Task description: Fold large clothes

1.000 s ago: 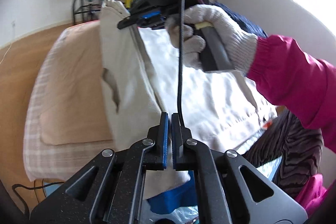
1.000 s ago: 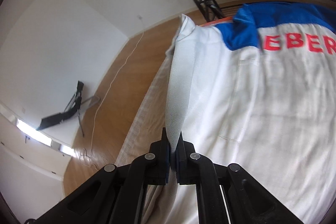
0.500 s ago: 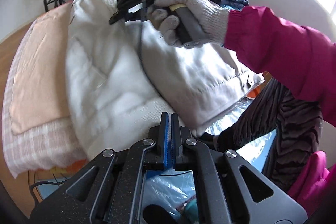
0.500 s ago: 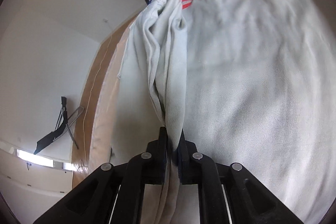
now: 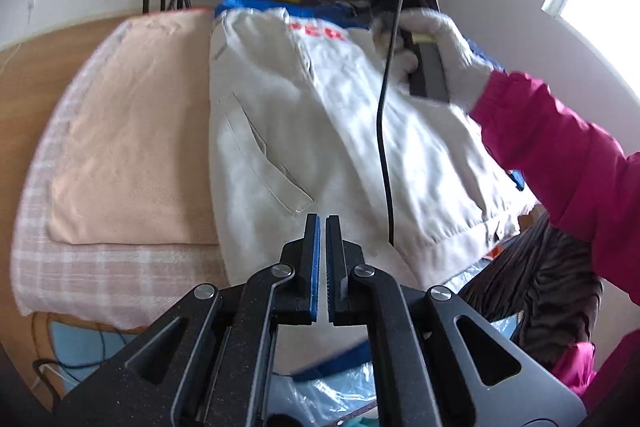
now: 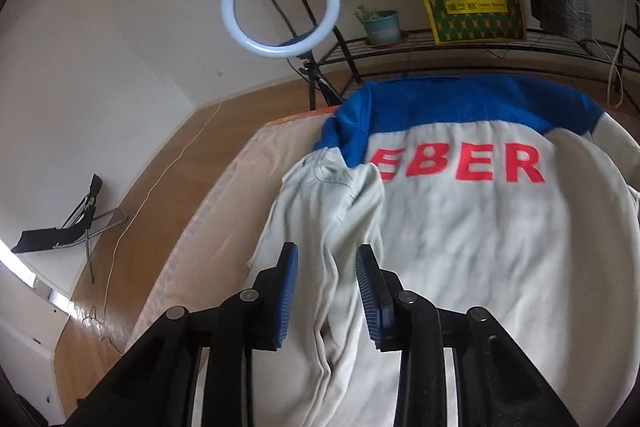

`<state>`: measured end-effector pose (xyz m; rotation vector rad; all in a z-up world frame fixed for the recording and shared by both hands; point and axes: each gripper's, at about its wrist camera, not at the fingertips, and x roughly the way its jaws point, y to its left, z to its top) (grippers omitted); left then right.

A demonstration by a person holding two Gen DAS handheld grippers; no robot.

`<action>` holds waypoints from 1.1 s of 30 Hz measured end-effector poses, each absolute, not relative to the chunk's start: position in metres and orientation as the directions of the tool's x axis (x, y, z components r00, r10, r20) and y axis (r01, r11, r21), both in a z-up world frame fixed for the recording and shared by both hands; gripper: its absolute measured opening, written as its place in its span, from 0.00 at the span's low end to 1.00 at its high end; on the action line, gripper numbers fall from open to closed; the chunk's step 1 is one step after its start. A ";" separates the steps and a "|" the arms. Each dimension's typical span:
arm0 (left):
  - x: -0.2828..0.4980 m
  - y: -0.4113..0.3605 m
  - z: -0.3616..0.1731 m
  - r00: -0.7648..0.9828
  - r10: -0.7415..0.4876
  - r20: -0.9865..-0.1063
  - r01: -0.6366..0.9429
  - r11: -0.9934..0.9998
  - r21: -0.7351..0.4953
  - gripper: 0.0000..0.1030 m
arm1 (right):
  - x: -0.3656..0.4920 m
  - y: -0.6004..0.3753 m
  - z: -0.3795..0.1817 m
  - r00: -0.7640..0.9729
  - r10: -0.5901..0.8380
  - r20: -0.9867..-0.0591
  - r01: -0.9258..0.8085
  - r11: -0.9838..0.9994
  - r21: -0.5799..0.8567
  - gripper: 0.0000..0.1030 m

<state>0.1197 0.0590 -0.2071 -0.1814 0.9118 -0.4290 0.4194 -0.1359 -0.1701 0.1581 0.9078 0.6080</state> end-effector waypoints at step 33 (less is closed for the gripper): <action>0.085 0.014 -0.246 0.462 -0.514 -0.722 0.401 0.848 -0.347 0.00 | 0.320 -0.216 -0.064 0.518 0.604 -0.606 -0.462 0.794 0.397 0.31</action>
